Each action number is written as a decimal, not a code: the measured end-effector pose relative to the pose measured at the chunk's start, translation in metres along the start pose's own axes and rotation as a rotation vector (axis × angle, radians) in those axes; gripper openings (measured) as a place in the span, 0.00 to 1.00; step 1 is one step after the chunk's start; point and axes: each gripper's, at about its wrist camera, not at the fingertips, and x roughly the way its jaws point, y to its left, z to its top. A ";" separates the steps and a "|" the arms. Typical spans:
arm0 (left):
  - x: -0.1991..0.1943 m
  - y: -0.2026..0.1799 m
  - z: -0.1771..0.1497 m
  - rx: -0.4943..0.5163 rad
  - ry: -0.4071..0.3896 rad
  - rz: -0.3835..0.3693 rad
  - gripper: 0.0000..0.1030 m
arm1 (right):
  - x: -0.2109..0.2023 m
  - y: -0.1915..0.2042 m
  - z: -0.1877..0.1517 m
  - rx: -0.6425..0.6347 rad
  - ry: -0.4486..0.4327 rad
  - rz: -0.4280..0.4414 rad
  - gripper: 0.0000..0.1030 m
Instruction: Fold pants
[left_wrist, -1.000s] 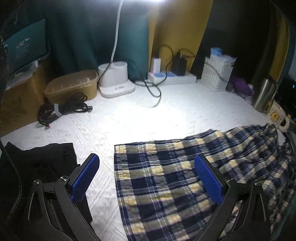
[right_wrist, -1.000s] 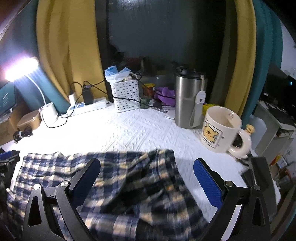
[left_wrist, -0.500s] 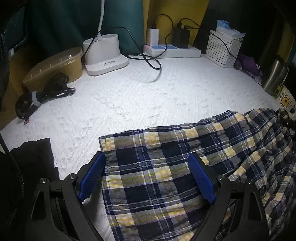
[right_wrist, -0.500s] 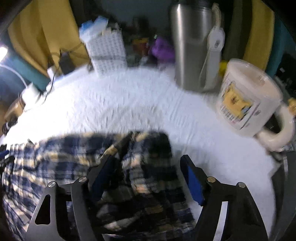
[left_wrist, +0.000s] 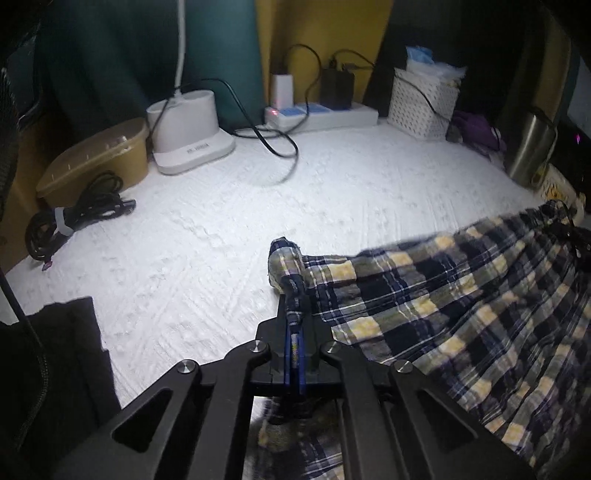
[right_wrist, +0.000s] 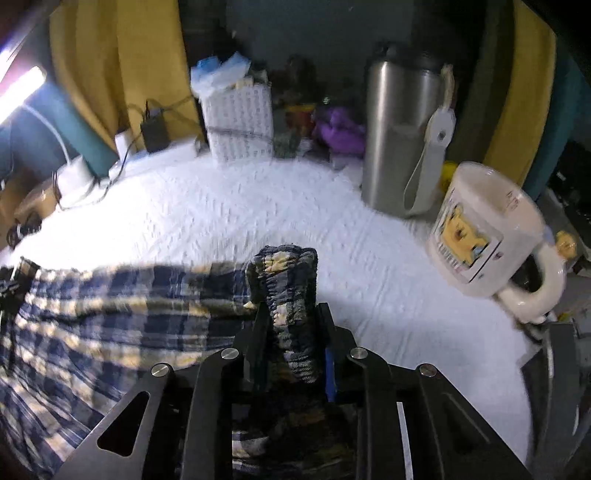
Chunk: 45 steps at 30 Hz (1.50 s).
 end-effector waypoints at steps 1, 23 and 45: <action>-0.001 0.002 0.003 -0.002 -0.009 -0.008 0.01 | -0.006 0.001 0.004 0.007 -0.021 -0.007 0.23; 0.073 0.029 0.067 0.068 0.063 0.014 0.09 | 0.060 -0.015 0.039 0.142 0.038 -0.116 0.23; 0.037 0.067 0.058 -0.029 0.071 0.059 0.44 | 0.030 -0.036 0.025 0.138 0.027 -0.232 0.67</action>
